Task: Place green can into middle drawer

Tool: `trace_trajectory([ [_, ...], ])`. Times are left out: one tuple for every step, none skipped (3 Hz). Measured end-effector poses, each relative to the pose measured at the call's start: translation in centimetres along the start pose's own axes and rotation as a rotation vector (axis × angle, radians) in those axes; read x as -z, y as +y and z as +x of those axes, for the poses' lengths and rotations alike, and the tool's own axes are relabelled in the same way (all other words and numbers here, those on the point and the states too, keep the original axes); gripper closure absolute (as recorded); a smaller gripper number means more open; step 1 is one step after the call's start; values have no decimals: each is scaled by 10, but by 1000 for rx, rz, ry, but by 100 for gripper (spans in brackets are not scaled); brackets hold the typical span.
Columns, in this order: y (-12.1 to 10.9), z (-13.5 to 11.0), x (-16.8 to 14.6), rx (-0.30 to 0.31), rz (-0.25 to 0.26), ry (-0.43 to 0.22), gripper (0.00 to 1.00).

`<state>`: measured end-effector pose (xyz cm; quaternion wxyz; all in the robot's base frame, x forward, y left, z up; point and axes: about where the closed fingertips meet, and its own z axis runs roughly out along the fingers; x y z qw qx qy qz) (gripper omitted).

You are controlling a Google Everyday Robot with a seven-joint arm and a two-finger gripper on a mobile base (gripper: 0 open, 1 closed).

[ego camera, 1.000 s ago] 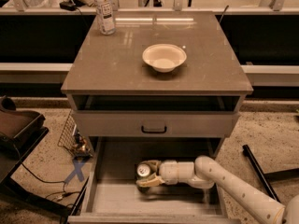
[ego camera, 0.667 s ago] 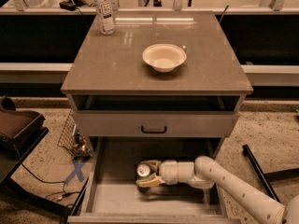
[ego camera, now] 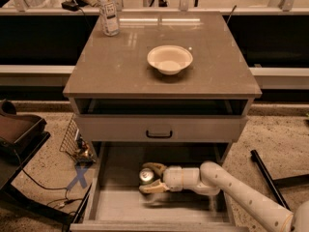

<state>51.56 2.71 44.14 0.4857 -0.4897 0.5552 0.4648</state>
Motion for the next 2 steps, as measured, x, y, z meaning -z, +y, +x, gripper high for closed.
trace_trajectory([
  [1, 0, -1, 0, -3, -1, 0],
  [1, 0, -2, 0, -3, -1, 0],
])
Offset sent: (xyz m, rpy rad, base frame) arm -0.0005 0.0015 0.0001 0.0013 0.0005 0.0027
